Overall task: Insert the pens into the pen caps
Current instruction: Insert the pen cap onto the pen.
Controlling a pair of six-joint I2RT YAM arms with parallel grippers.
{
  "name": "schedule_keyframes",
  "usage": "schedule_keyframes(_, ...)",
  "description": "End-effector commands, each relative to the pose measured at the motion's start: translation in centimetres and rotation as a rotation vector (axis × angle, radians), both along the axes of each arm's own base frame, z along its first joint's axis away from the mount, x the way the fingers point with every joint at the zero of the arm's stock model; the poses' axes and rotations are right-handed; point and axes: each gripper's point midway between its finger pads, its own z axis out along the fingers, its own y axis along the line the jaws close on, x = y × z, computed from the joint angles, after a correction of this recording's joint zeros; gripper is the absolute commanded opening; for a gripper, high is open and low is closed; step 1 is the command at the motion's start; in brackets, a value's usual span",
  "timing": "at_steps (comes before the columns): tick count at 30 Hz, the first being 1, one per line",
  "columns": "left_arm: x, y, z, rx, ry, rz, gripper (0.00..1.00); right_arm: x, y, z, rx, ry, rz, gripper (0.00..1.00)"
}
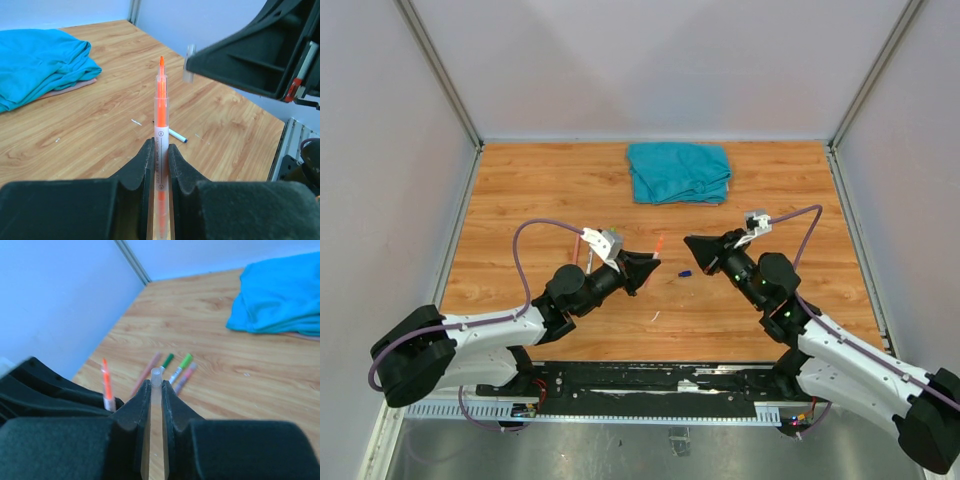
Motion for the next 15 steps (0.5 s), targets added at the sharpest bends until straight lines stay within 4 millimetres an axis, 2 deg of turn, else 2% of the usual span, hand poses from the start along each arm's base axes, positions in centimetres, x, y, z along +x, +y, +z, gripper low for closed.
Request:
schedule_keyframes(1, -0.2, -0.5, 1.0, -0.015, -0.045, -0.022, 0.0, -0.8, 1.9, 5.9, 0.207, -0.14, 0.096, 0.01)
schedule_keyframes(5, -0.2, -0.6, 1.0, -0.012, -0.046, -0.026, 0.01, -0.7, 3.1, 7.2, 0.243, -0.152, 0.142, 0.01)
schedule_keyframes(10, -0.3, -0.7, 1.0, -0.009, -0.046, -0.03, 0.01, -0.5, 4.1, 7.6, 0.246, -0.148, 0.178, 0.01)
schedule_keyframes(15, -0.3, -0.7, 1.0, -0.006, -0.046, -0.033, 0.0, -0.5, 4.4, 7.7, 0.26, -0.151, 0.187, 0.01)
